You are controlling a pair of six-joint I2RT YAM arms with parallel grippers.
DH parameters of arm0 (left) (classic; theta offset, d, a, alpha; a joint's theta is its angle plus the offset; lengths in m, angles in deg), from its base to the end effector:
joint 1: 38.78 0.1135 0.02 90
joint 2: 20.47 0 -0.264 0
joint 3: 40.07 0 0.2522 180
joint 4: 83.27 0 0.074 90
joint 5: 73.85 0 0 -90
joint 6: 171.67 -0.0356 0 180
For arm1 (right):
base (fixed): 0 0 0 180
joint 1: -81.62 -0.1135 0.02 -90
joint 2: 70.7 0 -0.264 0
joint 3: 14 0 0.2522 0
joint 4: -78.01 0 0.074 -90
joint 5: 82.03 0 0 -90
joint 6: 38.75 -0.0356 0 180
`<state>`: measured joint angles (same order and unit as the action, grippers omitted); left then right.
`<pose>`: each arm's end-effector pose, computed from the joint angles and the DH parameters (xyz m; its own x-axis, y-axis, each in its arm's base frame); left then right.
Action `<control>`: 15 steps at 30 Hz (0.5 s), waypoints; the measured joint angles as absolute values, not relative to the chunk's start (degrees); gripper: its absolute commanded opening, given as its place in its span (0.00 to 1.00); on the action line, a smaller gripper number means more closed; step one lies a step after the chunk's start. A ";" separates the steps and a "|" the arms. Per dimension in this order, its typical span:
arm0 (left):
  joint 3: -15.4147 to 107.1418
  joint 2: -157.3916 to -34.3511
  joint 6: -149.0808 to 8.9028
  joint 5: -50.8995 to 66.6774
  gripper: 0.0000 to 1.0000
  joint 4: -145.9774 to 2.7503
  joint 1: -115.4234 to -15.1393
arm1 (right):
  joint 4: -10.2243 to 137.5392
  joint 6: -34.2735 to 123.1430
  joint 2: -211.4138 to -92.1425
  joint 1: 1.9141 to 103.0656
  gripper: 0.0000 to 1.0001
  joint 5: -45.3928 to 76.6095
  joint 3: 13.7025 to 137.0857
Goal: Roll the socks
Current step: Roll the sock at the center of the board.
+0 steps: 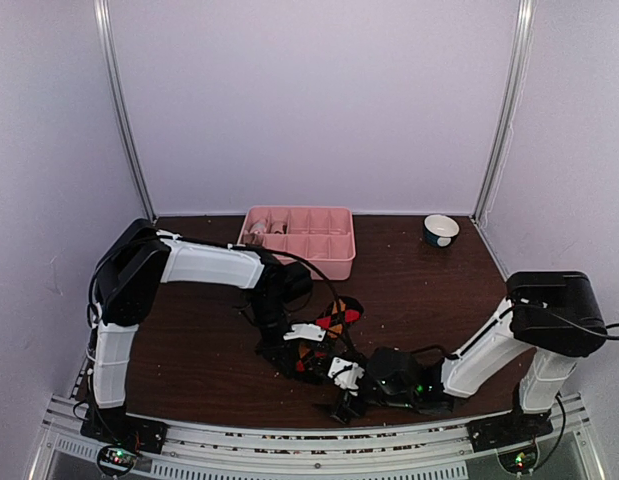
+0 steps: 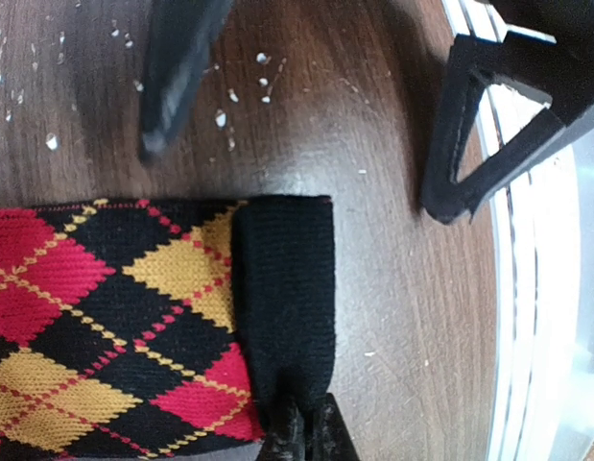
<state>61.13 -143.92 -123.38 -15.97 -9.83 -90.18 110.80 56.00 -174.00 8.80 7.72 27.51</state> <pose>0.2277 -0.3155 0.1346 -0.0449 0.9595 -0.2780 0.8826 -0.0922 -0.4609 0.0875 0.2826 0.0950 -0.0637 -0.4863 -0.8714 -0.9628 0.2596 -0.0745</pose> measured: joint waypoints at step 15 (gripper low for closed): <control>62.23 -144.69 -123.36 -16.14 0.00 -8.96 -89.72 | 111.37 29.84 -164.10 6.92 1.00 -27.80 11.38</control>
<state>62.23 -144.69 -123.36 -16.14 -8.96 -89.72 111.37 29.84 -164.10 6.92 -27.80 11.38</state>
